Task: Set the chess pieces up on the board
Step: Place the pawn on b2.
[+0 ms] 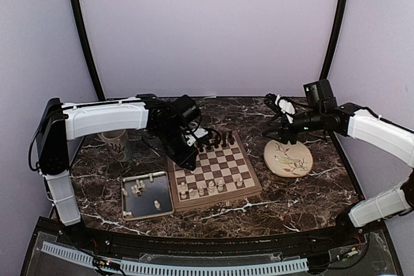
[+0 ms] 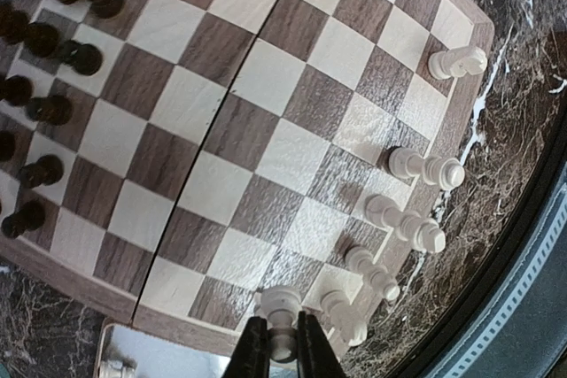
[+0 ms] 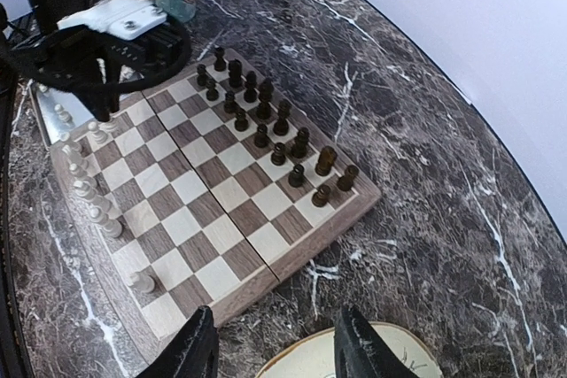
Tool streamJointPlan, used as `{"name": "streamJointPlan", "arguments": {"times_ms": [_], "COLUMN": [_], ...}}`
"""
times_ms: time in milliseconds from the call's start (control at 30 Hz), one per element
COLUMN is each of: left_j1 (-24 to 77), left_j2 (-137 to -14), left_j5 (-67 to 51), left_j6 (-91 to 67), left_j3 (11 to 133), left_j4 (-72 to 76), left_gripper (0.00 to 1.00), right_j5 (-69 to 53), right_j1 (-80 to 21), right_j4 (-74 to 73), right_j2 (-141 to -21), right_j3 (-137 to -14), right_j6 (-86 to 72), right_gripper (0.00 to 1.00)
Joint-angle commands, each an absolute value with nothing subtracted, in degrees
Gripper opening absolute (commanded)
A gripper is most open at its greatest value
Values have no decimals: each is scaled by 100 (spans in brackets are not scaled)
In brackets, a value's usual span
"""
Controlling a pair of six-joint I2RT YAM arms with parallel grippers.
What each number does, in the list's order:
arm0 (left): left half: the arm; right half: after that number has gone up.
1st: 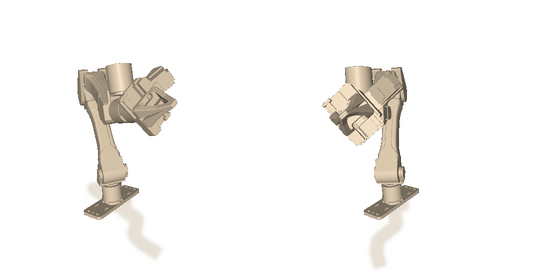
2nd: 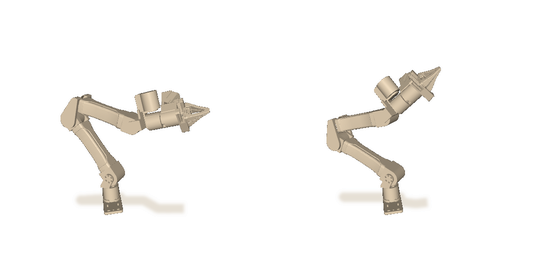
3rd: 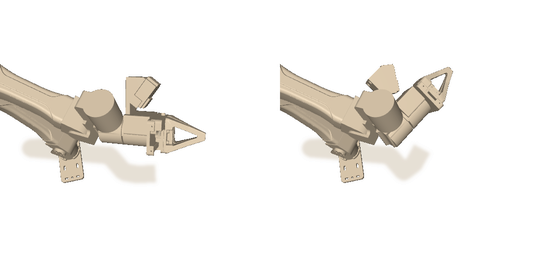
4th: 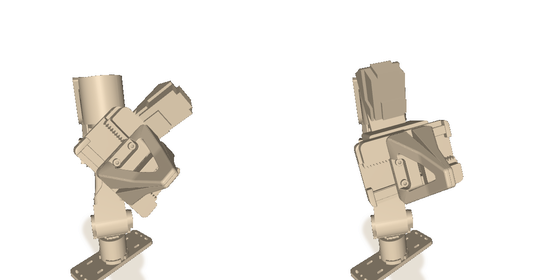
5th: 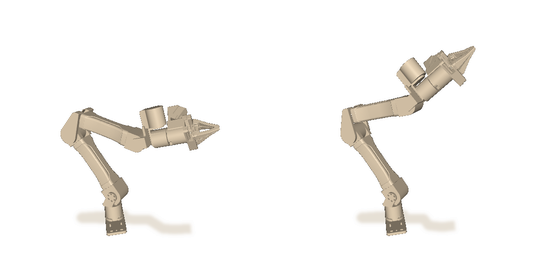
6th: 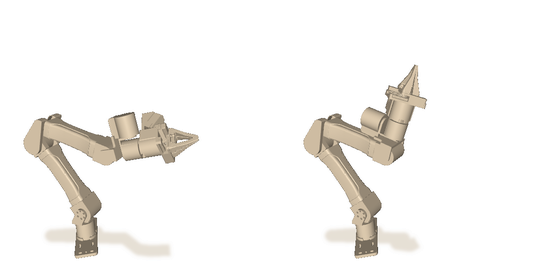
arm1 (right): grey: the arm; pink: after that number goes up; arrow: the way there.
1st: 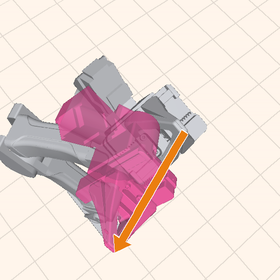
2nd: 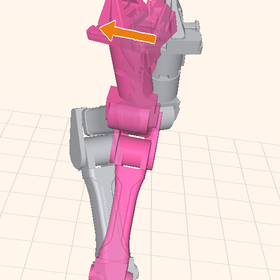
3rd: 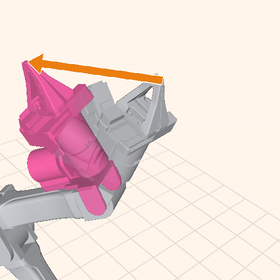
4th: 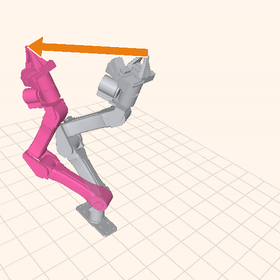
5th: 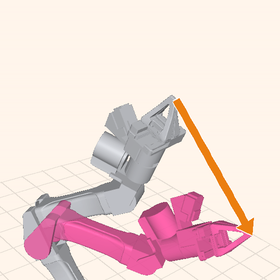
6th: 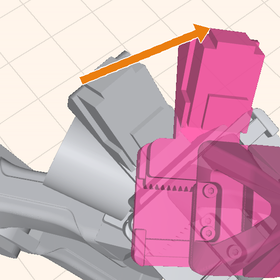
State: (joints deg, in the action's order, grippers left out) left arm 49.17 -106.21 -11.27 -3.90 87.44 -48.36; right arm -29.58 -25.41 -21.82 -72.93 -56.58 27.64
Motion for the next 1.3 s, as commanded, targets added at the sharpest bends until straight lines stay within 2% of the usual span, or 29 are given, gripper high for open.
{"name": "streamJointPlan", "arguments": {"times_ms": [0,900,1267], "left_j1": [5101,5423,5465], "left_j2": [-10917,-11730,-11812], "left_j5": [-980,-782,-701], "left_j6": [137,134,152], "left_j3": [9158,9571,9633], "left_j4": [-5486,-5776,-5897], "left_gripper": [8,9,16], "right_j5": [-2807,-2795,-2810], "right_j1": [-2350,-2329,-2329], "right_j4": [-1777,-1644,-1626], "right_j2": [-7261,-7141,-7177], "right_j3": [-5455,-5217,-5186], "right_j6": [2699,2853,2885], "right_gripper": [45,46,46]}}
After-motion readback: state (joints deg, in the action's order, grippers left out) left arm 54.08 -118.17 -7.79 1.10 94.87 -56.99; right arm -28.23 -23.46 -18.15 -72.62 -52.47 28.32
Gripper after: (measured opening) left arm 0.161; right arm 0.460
